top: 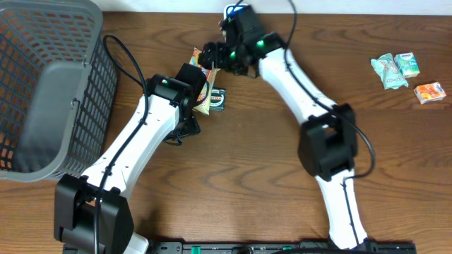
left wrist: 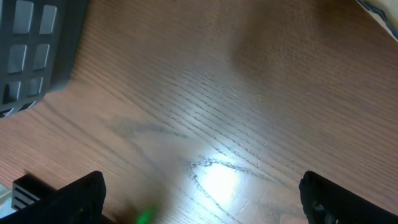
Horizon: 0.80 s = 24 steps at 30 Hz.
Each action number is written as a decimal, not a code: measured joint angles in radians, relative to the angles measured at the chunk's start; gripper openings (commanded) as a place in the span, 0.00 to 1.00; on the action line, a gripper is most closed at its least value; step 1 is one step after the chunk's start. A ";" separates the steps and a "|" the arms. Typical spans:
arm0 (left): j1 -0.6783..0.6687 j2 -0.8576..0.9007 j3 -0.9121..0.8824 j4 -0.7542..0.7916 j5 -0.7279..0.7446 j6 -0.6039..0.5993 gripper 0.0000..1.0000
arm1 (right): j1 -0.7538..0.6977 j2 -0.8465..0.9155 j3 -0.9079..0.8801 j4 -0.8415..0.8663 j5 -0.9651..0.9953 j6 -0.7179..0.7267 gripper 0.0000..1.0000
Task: Scan the item barcode
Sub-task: 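Grasp the snack bag and lift it toward the scanner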
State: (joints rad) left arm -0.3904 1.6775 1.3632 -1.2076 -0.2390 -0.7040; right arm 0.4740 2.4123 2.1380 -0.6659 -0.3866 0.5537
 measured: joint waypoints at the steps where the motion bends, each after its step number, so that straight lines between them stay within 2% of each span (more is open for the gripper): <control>1: 0.000 0.000 0.000 0.000 0.000 0.000 0.98 | 0.002 0.023 0.000 0.023 0.000 0.012 0.95; 10: 0.000 0.000 0.000 0.000 0.000 0.000 0.98 | 0.012 0.151 -0.001 0.238 -0.061 0.038 0.95; 12: 0.000 0.000 0.000 0.000 0.000 0.000 0.97 | 0.019 0.158 -0.001 0.259 -0.072 0.042 0.91; 13: 0.000 0.000 0.000 0.000 0.000 0.000 0.98 | 0.024 0.164 -0.001 0.270 -0.075 0.042 0.84; 14: 0.000 0.000 0.000 -0.001 0.000 0.000 0.98 | 0.029 0.167 -0.001 0.282 -0.078 0.045 0.65; 16: 0.000 0.000 0.000 0.000 0.000 0.000 0.98 | 0.042 0.175 -0.001 0.284 -0.082 0.057 0.17; 17: 0.000 0.000 0.000 0.000 0.000 0.000 0.98 | 0.049 0.180 -0.001 0.283 -0.083 0.061 0.01; 24: 0.000 0.000 0.000 0.000 0.000 0.000 0.98 | 0.063 0.190 0.006 0.312 -0.154 0.072 0.01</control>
State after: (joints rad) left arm -0.3904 1.6775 1.3632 -1.2079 -0.2390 -0.7040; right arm 0.5373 2.6019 2.1437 -0.3542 -0.5404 0.6254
